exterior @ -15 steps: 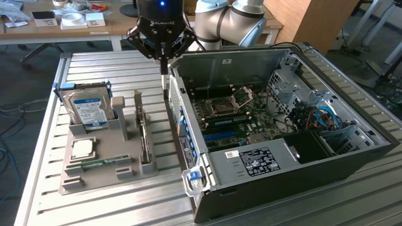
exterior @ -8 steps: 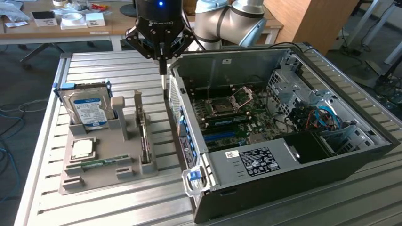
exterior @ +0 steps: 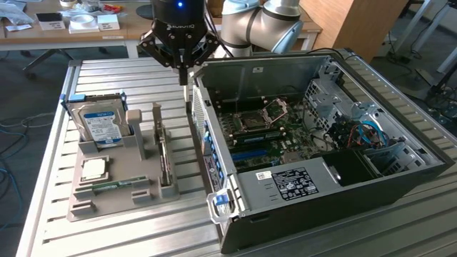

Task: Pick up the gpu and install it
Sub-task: 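Reach for the gpu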

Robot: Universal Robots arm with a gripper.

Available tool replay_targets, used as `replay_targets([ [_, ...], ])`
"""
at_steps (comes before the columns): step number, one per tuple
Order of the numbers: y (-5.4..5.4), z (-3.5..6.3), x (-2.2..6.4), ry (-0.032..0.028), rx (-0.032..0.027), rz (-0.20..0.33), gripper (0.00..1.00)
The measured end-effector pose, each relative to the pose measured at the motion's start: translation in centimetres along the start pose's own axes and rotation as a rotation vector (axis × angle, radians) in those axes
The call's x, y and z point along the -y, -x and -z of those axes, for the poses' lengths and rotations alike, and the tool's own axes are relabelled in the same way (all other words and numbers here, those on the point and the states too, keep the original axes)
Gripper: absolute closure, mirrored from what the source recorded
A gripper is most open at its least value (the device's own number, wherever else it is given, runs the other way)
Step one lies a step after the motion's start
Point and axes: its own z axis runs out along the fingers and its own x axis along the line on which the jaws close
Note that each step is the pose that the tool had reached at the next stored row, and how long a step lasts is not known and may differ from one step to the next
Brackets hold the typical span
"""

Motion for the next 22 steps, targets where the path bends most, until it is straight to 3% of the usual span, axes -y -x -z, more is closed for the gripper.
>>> replay_targets([
  [14,-0.9,0.0,0.07,0.0,0.0,0.0,0.89],
  [22,-2.2,0.0,0.16,0.0,0.0,0.0,0.89],
])
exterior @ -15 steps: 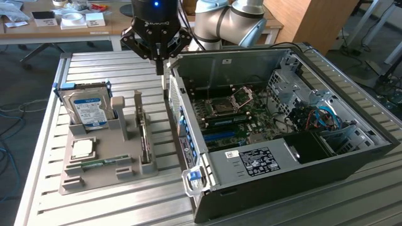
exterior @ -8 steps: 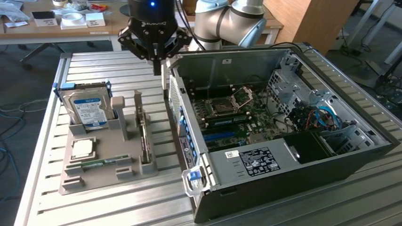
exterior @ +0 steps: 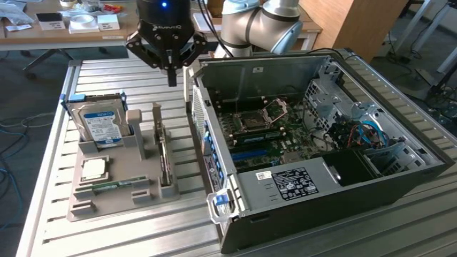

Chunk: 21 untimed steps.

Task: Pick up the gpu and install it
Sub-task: 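Reach for the gpu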

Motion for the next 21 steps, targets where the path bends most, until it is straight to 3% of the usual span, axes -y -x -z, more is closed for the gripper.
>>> replay_targets([
  [14,-3.1,-0.1,0.23,0.0,0.0,0.0,0.89],
  [21,-3.2,-0.08,0.61,-0.0001,0.0,0.0,0.89],
])
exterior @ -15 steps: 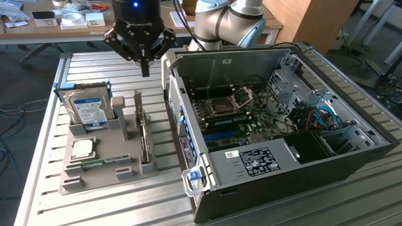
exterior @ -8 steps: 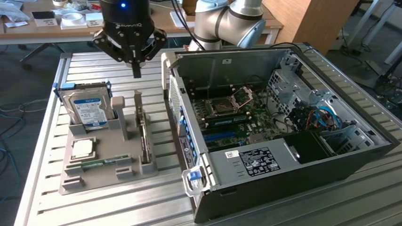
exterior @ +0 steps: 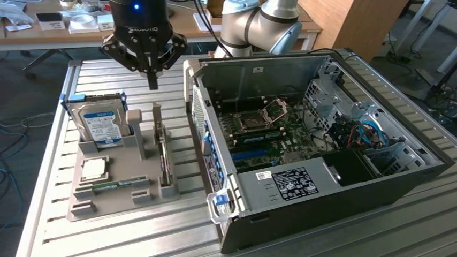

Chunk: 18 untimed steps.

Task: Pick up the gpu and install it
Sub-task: 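Reach for the gpu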

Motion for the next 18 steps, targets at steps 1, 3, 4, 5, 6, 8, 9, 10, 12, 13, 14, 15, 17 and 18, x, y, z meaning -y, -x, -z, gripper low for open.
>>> replay_targets([
  [1,0.0,0.01,0.23,0.0,0.0,0.0,0.89],
  [3,0.0,0.03,0.71,0.0001,0.0,0.0,0.89],
  [4,0.0,0.04,0.97,0.0001,0.0001,0.0,0.89],
  [5,0.0,0.05,1.22,0.0001,-0.0001,0.0,0.89],
  [6,0.0,0.07,1.48,0.0,-0.0001,0.0,0.89],
  [8,0.0,0.08,1.96,0.0001,0.0,0.0,0.89],
  [9,0.0,0.09,2.18,0.0001,0.0,0.0,0.89],
  [10,0.0,0.1,2.39,0.0001,0.0,0.0,0.89],
  [12,0.0,0.12,2.78,0.0001,0.0,0.0,0.89],
  [13,0.0,0.13,2.94,0.0,-0.0001,0.0,0.89],
  [14,0.0,0.13,3.1,0.0001,0.0,0.0,0.89],
  [15,0.0,0.14,3.24,0.0,-0.0001,0.0,0.89],
  [17,0.0,0.14,3.42,0.0001,0.0,0.0,0.89],
  [18,0.0,0.15,3.46,0.0001,0.0,0.0,0.89],
])
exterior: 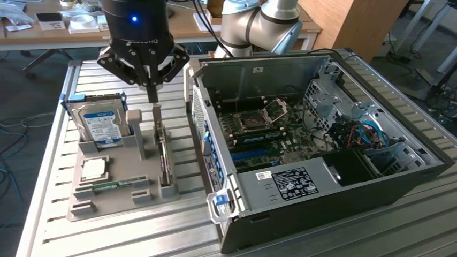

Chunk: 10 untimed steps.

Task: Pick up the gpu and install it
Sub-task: 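Reach for the gpu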

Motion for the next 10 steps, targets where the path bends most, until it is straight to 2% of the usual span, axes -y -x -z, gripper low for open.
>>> replay_targets([
  [2,-0.38,0.02,0.21,0.0,0.0,0.0,0.89],
  [10,-0.38,0.02,0.22,0.0,0.0,0.0,0.89],
])
